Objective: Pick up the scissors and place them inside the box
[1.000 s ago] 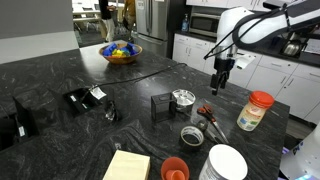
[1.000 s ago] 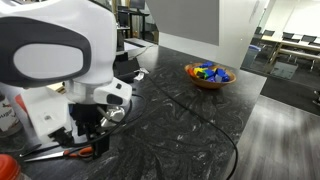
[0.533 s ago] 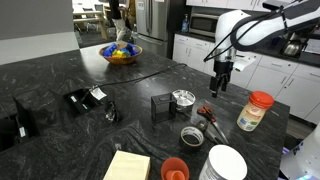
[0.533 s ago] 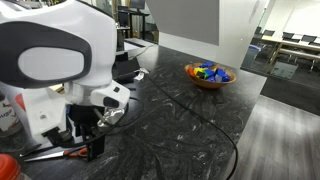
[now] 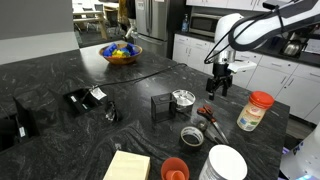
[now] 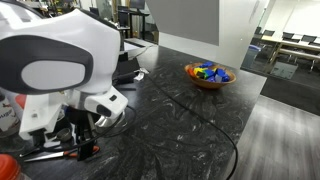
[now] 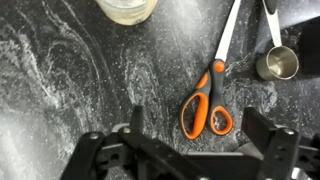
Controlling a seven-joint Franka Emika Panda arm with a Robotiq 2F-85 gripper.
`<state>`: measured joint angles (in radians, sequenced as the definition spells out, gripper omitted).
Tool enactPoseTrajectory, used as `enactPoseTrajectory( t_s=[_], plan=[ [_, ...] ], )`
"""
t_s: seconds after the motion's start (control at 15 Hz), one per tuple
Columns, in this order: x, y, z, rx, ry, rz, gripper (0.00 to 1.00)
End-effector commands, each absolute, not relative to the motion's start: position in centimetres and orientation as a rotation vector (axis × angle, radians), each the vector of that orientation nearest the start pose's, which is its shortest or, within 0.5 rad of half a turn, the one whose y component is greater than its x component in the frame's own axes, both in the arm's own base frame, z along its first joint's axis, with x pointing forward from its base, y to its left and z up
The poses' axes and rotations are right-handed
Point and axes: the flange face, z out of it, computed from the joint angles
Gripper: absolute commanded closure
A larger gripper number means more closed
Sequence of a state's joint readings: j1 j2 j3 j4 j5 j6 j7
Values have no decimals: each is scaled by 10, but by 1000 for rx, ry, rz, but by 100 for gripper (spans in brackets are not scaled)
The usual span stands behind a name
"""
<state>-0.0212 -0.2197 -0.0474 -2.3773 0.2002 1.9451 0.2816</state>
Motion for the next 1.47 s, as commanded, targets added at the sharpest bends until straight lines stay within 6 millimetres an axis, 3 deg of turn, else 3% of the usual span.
enactPoseTrajectory(
  t_s=[0.0,0.2,0.27,0.73,1.0,1.4],
  plan=[
    [438,-13,387,-2749,897,410,0],
    [437,-9,385,-2765,1048,354,0],
    [438,-11,384,-2770,971,390,0],
    [438,-9,384,-2760,1029,387,0],
    [442,-7,373,-2746,1082,383,0],
    [447,7,342,-2752,1098,443,0]
  ],
)
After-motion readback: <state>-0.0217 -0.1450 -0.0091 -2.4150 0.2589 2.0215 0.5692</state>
